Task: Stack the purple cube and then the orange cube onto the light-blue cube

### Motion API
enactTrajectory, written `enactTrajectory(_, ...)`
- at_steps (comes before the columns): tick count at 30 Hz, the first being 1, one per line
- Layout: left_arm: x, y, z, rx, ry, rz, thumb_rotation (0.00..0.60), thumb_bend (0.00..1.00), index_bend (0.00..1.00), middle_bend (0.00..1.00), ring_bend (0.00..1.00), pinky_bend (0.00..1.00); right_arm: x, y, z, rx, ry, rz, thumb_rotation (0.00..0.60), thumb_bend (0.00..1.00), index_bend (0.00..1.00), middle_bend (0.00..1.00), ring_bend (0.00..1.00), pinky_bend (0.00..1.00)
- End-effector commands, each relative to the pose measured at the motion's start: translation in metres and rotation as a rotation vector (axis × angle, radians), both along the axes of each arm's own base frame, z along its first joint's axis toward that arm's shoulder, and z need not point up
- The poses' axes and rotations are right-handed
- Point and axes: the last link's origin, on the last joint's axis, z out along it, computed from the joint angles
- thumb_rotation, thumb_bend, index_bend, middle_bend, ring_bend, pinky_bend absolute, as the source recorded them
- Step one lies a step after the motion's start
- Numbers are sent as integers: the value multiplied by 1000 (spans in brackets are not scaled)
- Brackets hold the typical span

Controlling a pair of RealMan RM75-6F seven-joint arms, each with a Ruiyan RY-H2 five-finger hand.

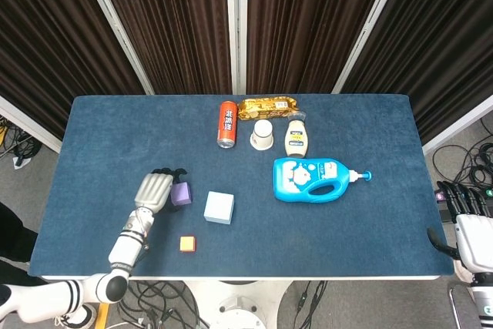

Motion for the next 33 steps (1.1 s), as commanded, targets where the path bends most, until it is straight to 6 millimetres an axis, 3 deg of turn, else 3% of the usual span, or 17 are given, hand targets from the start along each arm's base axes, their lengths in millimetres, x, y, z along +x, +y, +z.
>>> enactTrajectory(1, 1, 3, -2, 14, -16, 12, 600, 221, 339, 521, 305, 299, 0, 0, 0, 0, 0, 0, 600, 233, 38, 79, 0, 0)
enactTrajectory(12, 3, 4, 2, 34, -15, 12, 600, 304, 387, 584, 344, 331, -1, 0, 1, -7, -3, -2, 600, 232, 39, 78, 0, 0)
enactTrajectory(21, 12, 8, 39, 89, 0, -42, 600, 304, 384, 596, 344, 332, 0, -2, 1, -6, -3, -5, 600, 232, 39, 78, 0, 0)
enactTrajectory(27, 33, 5, 71, 89, -15, -116, 600, 307, 370, 587, 344, 331, -1, -1, 1, -4, -1, -4, 600, 232, 39, 78, 0, 0)
enactTrajectory(33, 65, -1, 86, 57, -78, -239, 600, 308, 368, 585, 344, 331, 0, -1, 1, -9, -3, -3, 600, 232, 39, 78, 0, 0)
